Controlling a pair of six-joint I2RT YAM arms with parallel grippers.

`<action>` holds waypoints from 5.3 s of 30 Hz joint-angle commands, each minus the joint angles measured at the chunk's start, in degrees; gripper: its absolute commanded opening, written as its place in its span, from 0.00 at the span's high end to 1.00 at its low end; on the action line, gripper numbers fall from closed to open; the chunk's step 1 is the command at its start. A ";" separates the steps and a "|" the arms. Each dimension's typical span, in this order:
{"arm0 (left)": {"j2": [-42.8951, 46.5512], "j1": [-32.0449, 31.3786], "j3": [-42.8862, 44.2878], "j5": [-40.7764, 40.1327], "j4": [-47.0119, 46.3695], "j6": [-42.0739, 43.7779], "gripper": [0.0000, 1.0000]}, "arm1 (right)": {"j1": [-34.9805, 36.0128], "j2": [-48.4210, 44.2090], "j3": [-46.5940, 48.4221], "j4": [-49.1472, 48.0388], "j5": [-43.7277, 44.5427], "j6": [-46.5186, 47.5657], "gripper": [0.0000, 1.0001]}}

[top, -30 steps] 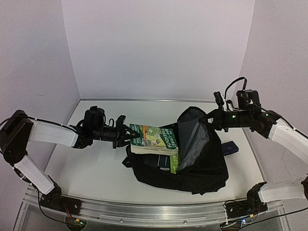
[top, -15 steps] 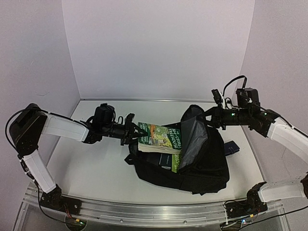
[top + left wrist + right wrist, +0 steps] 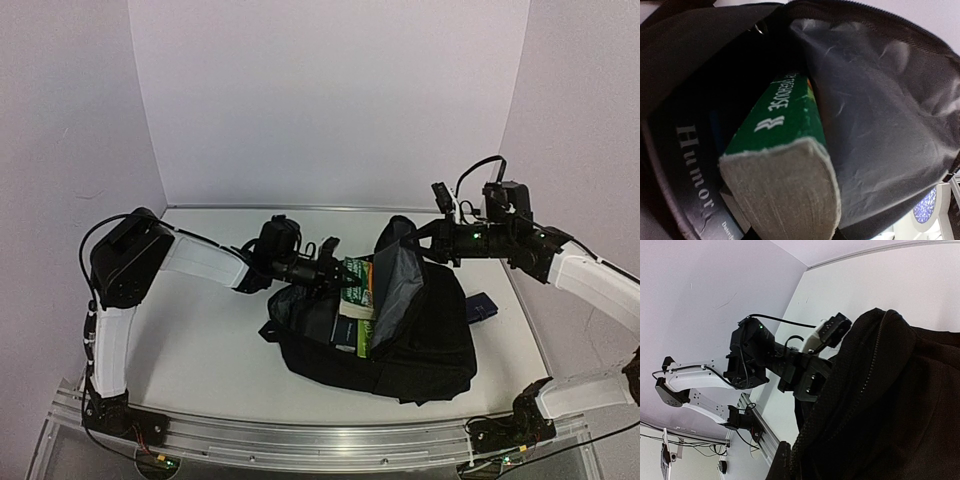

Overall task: Pack the student bag
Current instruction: Place the book in the student bag, then zip the student bag at the center of the board.

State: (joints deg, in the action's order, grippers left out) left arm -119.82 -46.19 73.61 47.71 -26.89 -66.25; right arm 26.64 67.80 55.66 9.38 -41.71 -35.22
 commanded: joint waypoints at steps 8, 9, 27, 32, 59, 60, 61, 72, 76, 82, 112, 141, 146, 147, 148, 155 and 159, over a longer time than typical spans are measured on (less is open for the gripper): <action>1.65 -2.80 6.85 -8.59 18.56 13.83 0.48 | 0.46 -0.05 1.84 -5.15 -0.40 -0.08 1.00; 2.60 -2.79 6.82 -9.99 20.75 15.19 0.43 | 0.48 -0.01 1.79 -5.18 -0.48 -0.05 1.00; 5.54 -4.54 9.28 -17.26 33.10 21.42 0.53 | 0.62 0.57 0.94 -5.83 -0.58 -0.02 1.00; 4.29 -6.78 11.40 -15.67 29.37 21.03 0.67 | 0.65 0.91 0.75 -6.05 -0.46 -0.03 1.00; 16.33 -8.14 6.10 -32.75 37.88 28.50 0.37 | 4.55 -0.08 1.18 -5.86 6.40 0.76 1.00; 18.73 -7.56 4.46 -34.53 38.46 28.57 0.34 | 5.25 0.11 1.49 -5.78 7.54 0.77 1.00; 20.87 -6.81 3.09 -35.91 39.01 28.55 0.31 | 5.96 0.33 1.72 -5.66 8.56 0.80 1.00; 38.87 4.22 -10.92 -39.98 44.94 27.05 0.18 | 14.28 8.83 5.12 -7.70 21.80 -2.16 1.00; 41.45 4.78 -12.60 -41.29 45.96 26.96 0.17 | 18.53 14.70 7.92 -11.15 24.53 -3.76 1.00; 43.67 4.88 -14.82 -41.31 46.25 26.48 0.16 | 24.75 26.59 14.97 -12.30 29.00 -4.63 0.96; 44.44 -1.56 -11.64 -36.54 45.38 39.48 0.12 | 28.85 17.69 19.47 5.47 47.14 3.73 0.02; 12.66 -27.19 6.37 -37.60 40.43 41.19 0.46 | 14.19 -2.83 -3.92 3.02 38.88 -5.17 0.02; 10.10 -27.21 8.50 -38.20 42.08 40.61 0.51 | 14.20 -3.73 -4.70 2.93 38.40 -5.18 0.02; 9.91 -27.20 8.64 -37.88 42.07 40.50 0.53 | 14.18 -3.83 -4.86 2.93 38.42 -5.13 0.02; 9.79 -27.18 8.82 -37.39 41.96 40.39 0.54 | 14.22 -3.89 -5.01 2.90 38.42 -5.12 0.02; 7.61 -27.20 10.54 -35.58 42.90 39.22 0.65 | 14.21 -3.82 -5.74 2.67 38.48 -4.97 0.02; 6.97 -27.42 11.28 -34.31 43.47 38.58 0.69 | 14.19 -3.75 -6.01 2.65 38.85 -4.65 0.02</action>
State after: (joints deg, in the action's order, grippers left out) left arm -111.72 -73.19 81.86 11.61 17.38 -27.04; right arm 40.69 65.02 50.46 13.68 -3.09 -39.98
